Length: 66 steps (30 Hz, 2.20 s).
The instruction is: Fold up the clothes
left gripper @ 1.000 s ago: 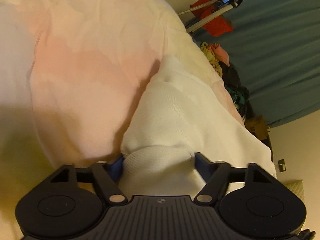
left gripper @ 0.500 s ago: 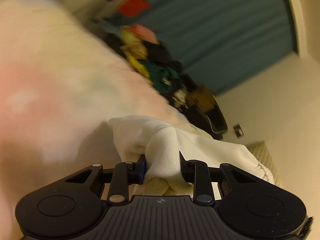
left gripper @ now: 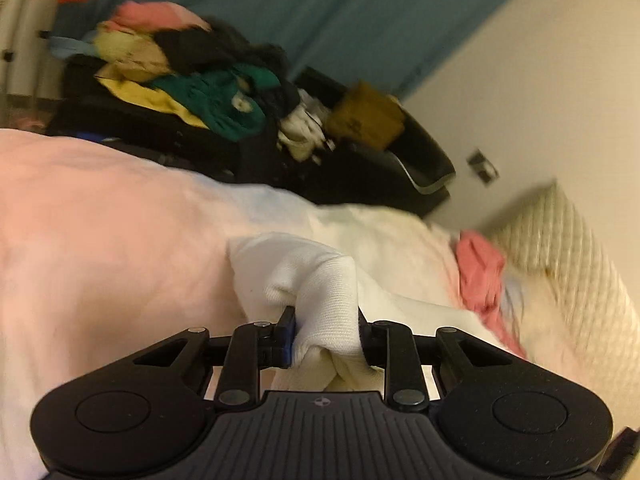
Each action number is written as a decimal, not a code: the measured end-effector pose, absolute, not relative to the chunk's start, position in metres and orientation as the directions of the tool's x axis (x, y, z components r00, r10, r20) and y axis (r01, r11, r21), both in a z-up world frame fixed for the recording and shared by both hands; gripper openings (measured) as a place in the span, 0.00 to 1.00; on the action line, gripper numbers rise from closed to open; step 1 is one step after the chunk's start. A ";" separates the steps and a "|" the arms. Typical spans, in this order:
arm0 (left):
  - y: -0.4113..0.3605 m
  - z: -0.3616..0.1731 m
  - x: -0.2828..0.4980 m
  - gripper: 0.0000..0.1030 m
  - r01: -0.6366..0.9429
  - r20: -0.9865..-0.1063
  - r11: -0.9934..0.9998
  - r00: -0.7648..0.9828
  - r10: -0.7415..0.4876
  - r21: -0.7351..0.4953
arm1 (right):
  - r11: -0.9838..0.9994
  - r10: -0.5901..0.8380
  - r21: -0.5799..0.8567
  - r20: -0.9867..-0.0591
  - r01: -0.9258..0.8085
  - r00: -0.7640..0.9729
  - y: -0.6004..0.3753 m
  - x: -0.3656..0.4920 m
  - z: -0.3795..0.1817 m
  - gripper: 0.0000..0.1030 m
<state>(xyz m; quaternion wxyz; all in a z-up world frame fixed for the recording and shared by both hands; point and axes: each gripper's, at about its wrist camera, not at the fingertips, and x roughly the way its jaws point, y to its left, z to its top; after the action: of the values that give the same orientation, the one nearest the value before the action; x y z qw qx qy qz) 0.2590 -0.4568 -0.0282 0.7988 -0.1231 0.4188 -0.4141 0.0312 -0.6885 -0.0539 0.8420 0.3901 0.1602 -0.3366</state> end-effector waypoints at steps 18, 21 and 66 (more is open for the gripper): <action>-0.409 -0.035 0.164 0.55 0.732 -0.671 0.626 0.324 -0.667 -0.269 | 0.460 -0.418 0.414 -0.680 0.785 0.603 -0.595 -0.033 -0.062 0.45; -0.394 0.011 0.127 0.60 0.763 -0.626 0.603 0.357 -0.693 -0.233 | 0.533 -0.435 0.391 -0.634 0.750 0.639 -0.567 -0.059 -0.027 0.45; -0.133 0.088 -0.127 1.00 0.734 -0.363 0.675 0.610 -0.705 -0.076 | 0.782 -0.554 0.121 -0.313 0.611 0.771 -0.312 -0.195 0.023 0.90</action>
<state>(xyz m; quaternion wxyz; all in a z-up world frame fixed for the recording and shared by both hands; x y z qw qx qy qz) -0.1266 -0.1327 0.0881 0.8963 0.0403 0.1843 -0.4013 -0.1946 -0.3117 0.0232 0.9349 0.1084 0.1310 -0.3116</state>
